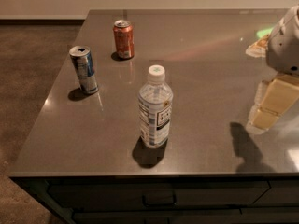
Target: Move blue plastic bottle near coke can
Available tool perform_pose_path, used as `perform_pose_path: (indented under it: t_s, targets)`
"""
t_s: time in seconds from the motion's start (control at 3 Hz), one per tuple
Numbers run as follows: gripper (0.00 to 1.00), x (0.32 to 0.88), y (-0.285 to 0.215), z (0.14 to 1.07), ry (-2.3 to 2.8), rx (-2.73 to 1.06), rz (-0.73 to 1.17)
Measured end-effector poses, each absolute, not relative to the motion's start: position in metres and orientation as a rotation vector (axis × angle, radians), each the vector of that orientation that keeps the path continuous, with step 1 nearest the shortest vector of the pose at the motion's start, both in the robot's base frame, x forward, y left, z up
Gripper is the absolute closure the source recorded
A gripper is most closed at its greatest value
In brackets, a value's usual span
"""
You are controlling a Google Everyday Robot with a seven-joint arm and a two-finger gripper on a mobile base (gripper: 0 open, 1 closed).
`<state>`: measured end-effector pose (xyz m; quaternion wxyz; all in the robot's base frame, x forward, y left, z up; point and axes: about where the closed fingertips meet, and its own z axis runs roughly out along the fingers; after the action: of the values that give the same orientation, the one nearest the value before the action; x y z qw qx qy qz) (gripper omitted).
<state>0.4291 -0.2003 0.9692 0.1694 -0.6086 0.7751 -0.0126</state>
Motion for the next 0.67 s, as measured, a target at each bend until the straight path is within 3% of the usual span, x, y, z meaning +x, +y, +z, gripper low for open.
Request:
perform_pose_path:
  t_s: [0.67]
  targets:
    - [0.0,0.415,-0.129,0.944,2.074,-1.649,0.217]
